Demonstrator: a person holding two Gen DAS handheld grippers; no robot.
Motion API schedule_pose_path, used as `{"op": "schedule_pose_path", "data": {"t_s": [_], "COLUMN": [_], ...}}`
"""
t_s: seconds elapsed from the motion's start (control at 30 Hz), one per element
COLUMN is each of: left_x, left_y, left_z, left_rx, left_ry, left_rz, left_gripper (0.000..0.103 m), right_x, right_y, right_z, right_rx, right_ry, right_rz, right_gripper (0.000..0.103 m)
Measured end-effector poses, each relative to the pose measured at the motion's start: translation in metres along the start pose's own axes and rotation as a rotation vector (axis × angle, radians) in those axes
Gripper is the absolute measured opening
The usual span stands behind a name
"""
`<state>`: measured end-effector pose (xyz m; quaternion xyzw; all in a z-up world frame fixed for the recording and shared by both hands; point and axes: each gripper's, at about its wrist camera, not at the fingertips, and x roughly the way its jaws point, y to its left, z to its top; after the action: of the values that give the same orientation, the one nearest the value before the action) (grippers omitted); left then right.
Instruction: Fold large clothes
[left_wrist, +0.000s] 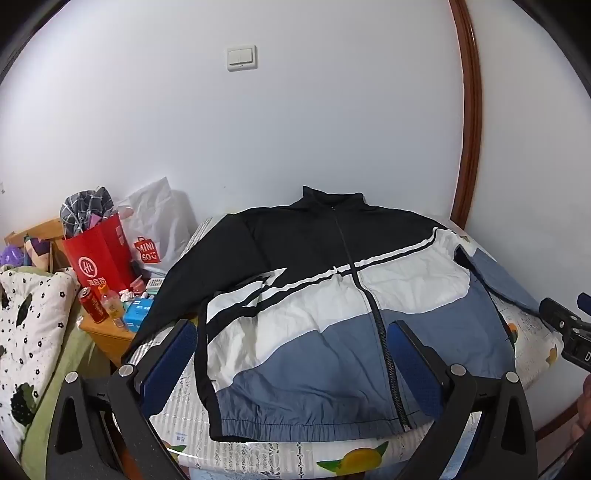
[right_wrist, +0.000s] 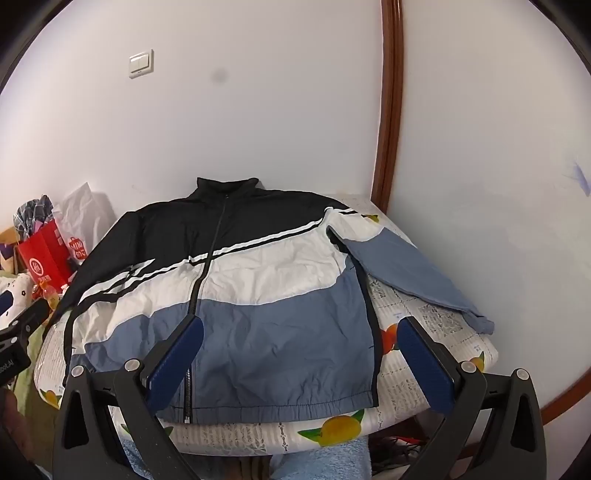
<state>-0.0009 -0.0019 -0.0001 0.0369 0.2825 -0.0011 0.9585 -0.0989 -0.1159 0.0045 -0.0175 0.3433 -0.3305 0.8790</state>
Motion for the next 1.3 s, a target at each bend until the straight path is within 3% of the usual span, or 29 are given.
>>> {"op": "schedule_pose_path", "data": {"t_s": [0.07,0.17,0.5,1.3], "left_x": [0.0,0.0,-0.006,-0.011], "left_y": [0.003,0.0,0.003,0.01], "left_z": [0.0,0.001,0.006,0.002], "left_rx": [-0.023,-0.01,-0.024,-0.029], "left_ry": [-0.002,0.001,-0.009,-0.025], "left_rz": [-0.027,-0.005,-0.013,-0.013], "left_gripper": [0.103,0.103,0.103,0.103], "right_x": [-0.001,-0.015,-0.008,-0.008], "right_y": [0.0,0.001,0.008,0.007], "right_z": [0.001,-0.002,0.0,-0.007], "right_rx": [0.005,0.006,-0.011,-0.007], "right_ry": [-0.001,-0.041,-0.002,-0.012], "right_rz": [-0.003,0.013,0.006,-0.005], "right_gripper": [0.103,0.103,0.103,0.103]}}
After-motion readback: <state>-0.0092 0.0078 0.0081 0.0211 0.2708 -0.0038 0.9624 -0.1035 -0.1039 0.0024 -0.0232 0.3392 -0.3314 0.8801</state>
